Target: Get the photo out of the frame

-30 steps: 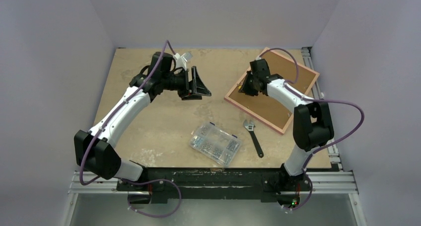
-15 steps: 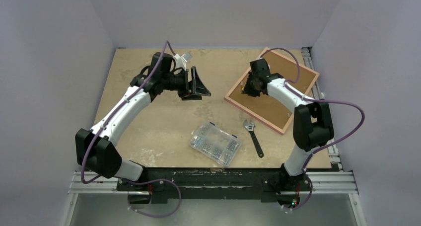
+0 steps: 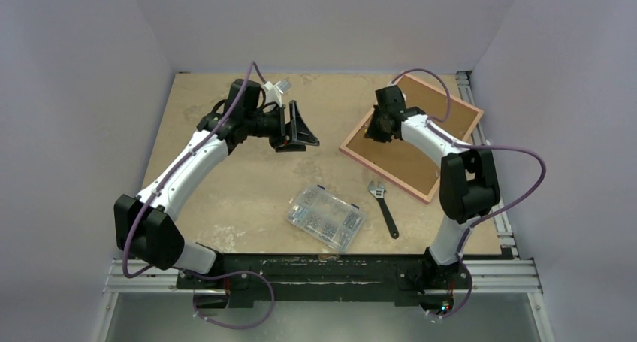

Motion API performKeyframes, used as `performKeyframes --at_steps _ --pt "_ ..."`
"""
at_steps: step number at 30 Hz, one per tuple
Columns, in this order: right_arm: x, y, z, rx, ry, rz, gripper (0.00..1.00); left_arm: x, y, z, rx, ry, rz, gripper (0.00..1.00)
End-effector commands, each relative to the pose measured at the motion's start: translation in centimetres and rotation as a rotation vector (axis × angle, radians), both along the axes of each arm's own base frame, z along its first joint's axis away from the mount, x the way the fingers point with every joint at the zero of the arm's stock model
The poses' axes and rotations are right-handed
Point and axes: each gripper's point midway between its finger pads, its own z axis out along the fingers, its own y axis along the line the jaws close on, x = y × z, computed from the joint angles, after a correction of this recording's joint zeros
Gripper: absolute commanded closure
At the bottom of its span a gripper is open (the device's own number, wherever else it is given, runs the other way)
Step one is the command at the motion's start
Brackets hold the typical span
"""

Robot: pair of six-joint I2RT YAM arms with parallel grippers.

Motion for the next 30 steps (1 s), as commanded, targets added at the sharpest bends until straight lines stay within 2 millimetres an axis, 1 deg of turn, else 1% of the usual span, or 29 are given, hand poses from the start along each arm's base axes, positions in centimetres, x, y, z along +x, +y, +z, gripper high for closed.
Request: performKeyframes --at_steps 1,4,9,13,18,21,23,25,27,30 --pt "1.5 -0.9 1.1 -0.071 -0.032 -0.046 1.0 0.3 0.0 0.3 -0.028 -0.016 -0.003 0.36" --pt "1.3 -2.0 1.2 -0.162 -0.014 -0.09 1.0 0.3 0.0 0.3 -0.03 -0.014 -0.003 0.36" --pt "1.0 -2.2 1.2 -0.234 0.007 -0.103 1.0 0.2 0.0 0.4 -0.037 -0.013 -0.006 0.36" --pt "0.7 -2.8 1.4 -0.304 0.023 -0.134 1.0 0.3 0.0 0.3 -0.037 -0.011 -0.004 0.36" --pt "0.8 -2.6 2.0 -0.427 0.037 -0.127 1.0 0.2 -0.1 0.3 -0.039 -0.007 -0.007 0.36" --pt "1.3 -2.1 2.2 -0.45 0.03 -0.118 1.0 0.2 -0.1 0.3 -0.042 -0.007 -0.008 0.36" --pt "1.5 -2.3 2.4 -0.486 0.022 -0.13 1.0 0.2 -0.1 0.3 -0.041 -0.008 -0.007 0.36" --pt "1.7 -2.0 2.3 -0.479 0.029 -0.133 1.0 0.3 -0.1 0.2 -0.041 -0.006 -0.007 0.36" --pt "1.9 -2.3 2.5 -0.494 0.028 -0.151 1.0 0.3 -0.1 0.1 -0.04 -0.003 -0.007 0.36" --pt "2.2 -2.1 2.7 -0.486 0.018 -0.166 1.0 0.3 -0.1 0.0 -0.039 -0.001 -0.007 0.36"
